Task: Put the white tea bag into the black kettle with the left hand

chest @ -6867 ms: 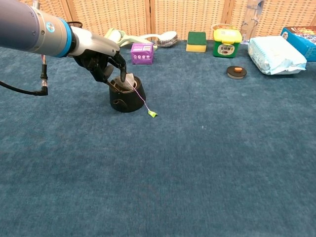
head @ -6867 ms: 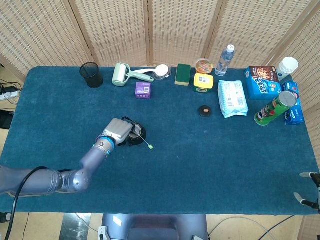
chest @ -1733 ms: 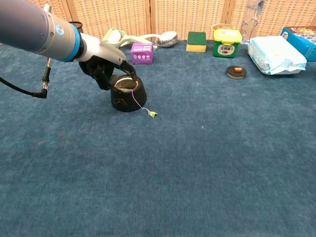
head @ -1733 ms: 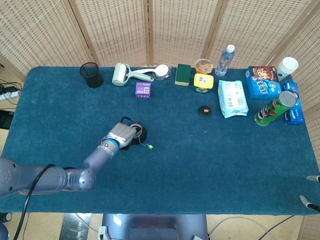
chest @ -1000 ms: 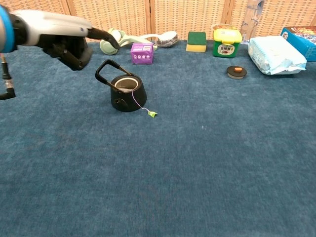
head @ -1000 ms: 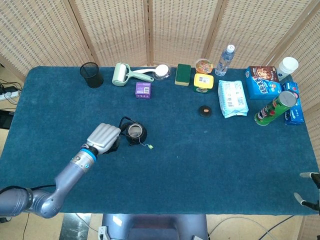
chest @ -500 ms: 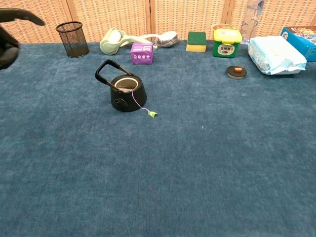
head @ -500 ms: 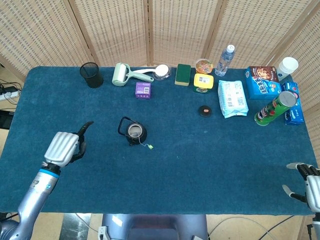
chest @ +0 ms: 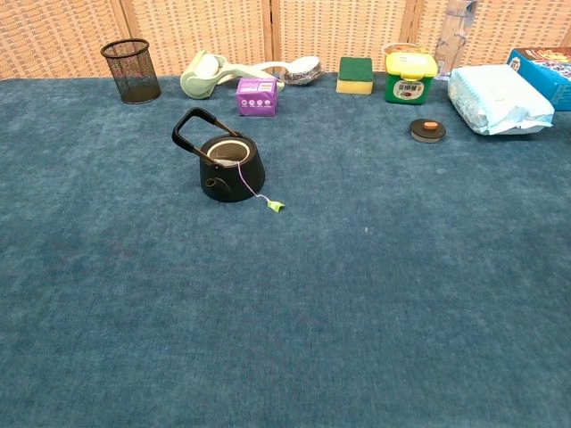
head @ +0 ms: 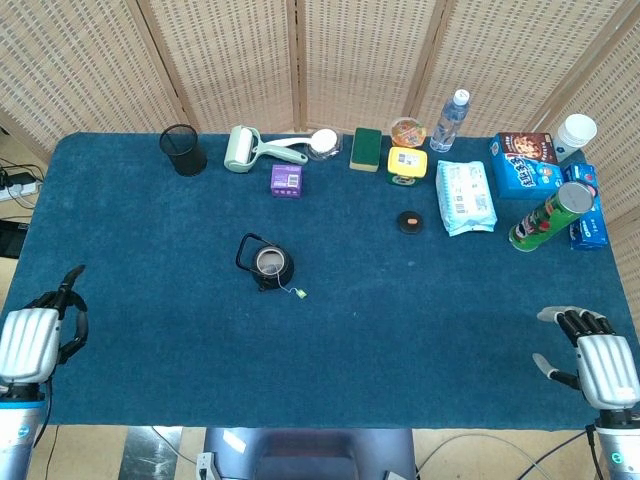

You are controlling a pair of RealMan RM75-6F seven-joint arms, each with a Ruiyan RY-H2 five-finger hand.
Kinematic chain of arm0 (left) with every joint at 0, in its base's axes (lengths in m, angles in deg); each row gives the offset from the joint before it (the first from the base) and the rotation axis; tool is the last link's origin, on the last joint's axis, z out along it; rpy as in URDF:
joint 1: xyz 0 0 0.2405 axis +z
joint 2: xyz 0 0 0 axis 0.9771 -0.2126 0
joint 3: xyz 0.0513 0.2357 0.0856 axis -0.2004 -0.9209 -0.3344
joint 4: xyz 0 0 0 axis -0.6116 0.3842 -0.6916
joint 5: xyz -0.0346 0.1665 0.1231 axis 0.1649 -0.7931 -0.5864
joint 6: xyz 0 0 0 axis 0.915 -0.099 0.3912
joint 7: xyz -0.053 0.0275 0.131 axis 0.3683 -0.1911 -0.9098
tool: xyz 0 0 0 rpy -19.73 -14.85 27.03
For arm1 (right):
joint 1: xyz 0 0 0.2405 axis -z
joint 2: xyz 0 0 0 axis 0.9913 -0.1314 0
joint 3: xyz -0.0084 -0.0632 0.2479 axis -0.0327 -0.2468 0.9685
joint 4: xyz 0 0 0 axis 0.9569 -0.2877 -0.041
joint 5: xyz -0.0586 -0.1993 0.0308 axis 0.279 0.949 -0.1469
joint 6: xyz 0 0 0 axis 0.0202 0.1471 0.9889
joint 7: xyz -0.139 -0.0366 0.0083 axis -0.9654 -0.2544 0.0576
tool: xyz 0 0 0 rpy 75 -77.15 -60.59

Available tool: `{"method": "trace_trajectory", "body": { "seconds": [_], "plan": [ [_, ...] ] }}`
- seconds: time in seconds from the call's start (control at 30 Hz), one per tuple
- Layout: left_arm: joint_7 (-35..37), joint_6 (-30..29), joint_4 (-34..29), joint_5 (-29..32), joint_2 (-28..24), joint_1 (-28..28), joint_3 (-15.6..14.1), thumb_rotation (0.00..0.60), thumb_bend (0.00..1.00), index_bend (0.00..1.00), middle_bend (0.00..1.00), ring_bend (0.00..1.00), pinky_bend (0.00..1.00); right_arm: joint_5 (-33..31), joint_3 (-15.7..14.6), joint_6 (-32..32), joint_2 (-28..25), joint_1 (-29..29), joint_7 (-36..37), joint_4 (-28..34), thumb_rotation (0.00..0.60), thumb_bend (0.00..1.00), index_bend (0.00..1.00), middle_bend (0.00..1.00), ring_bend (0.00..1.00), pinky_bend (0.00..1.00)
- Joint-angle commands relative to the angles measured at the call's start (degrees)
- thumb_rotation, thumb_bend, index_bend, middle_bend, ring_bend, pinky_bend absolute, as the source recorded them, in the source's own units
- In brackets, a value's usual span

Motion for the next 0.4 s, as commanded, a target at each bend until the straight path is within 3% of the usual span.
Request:
{"method": "trace_trajectory", "body": {
  "seconds": [0.03,0.4],
  "plan": [
    [1.8,-1.1,2.2,-1.0,0.4,3.3,0.5,0.6,0.65,0.09,0.49,0.4,0.51,0.5,-0.3,0.0,0.2,-0.5,-0.8,0.6,0.6,0.24,0.34,0.34,0.29,0.26],
    [3.0,2.5,4.2,-1.8,-0.3,6.4,4.5,0.6,0.65,0.09,0.49,0.39,0.49,0.2,-0.4,-0.2,0.5,-1.3,-3.0,2.1,0.6,0.24,0.34,0.34,0.28,0.26]
  ]
}}
